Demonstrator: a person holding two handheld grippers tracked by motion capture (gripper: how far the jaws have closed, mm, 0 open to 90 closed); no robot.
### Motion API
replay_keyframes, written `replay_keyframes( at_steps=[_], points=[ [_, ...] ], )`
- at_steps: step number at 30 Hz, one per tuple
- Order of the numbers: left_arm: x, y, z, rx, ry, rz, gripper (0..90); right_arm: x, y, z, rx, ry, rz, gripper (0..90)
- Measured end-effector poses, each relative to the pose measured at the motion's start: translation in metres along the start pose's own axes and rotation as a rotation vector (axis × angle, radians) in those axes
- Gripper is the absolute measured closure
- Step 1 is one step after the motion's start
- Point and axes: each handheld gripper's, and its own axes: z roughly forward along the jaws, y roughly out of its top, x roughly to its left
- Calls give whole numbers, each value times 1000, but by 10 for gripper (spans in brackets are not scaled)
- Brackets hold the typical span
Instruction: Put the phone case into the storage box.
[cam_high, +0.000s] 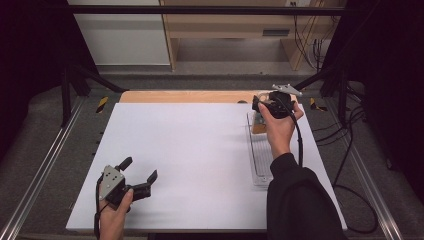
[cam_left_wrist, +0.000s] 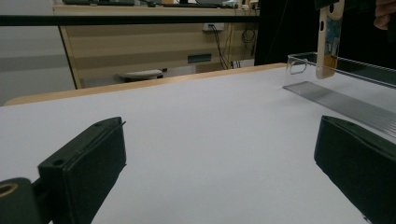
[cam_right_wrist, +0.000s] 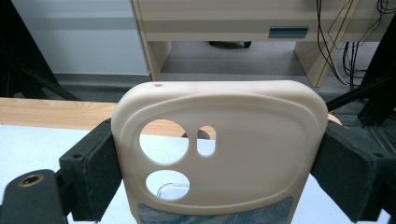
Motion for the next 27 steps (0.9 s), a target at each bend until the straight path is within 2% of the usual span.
replay_keyframes(
  at_steps=[27],
  points=[
    [0, 1, -2, -21, -4, 2, 18, 4, -6, 10, -2, -27, -13, 113]
  ],
)
